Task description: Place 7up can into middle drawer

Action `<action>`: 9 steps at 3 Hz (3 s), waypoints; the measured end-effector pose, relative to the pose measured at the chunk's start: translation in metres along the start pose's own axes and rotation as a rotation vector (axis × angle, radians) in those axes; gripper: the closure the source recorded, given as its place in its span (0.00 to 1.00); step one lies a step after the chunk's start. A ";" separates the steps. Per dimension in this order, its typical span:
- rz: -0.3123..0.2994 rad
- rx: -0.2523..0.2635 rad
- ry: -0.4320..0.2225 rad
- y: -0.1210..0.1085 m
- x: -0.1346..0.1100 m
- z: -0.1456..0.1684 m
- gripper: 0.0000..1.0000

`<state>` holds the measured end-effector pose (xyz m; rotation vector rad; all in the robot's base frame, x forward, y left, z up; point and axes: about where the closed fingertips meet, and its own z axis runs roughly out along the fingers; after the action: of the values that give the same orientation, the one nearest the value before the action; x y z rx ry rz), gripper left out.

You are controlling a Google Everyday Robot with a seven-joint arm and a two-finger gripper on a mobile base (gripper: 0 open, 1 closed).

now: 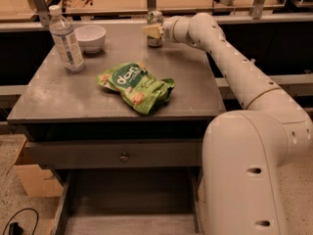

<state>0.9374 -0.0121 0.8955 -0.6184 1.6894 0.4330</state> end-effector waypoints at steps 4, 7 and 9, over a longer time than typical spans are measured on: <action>0.030 -0.280 0.005 0.078 -0.039 -0.129 1.00; 0.089 -0.409 0.024 0.163 -0.048 -0.192 1.00; 0.197 -0.587 0.000 0.262 -0.057 -0.252 1.00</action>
Offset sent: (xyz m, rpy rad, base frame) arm -0.0623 -0.0214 0.0441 0.0231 -0.0508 0.1699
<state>0.5879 0.0541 0.9906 -0.8728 1.6275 1.0915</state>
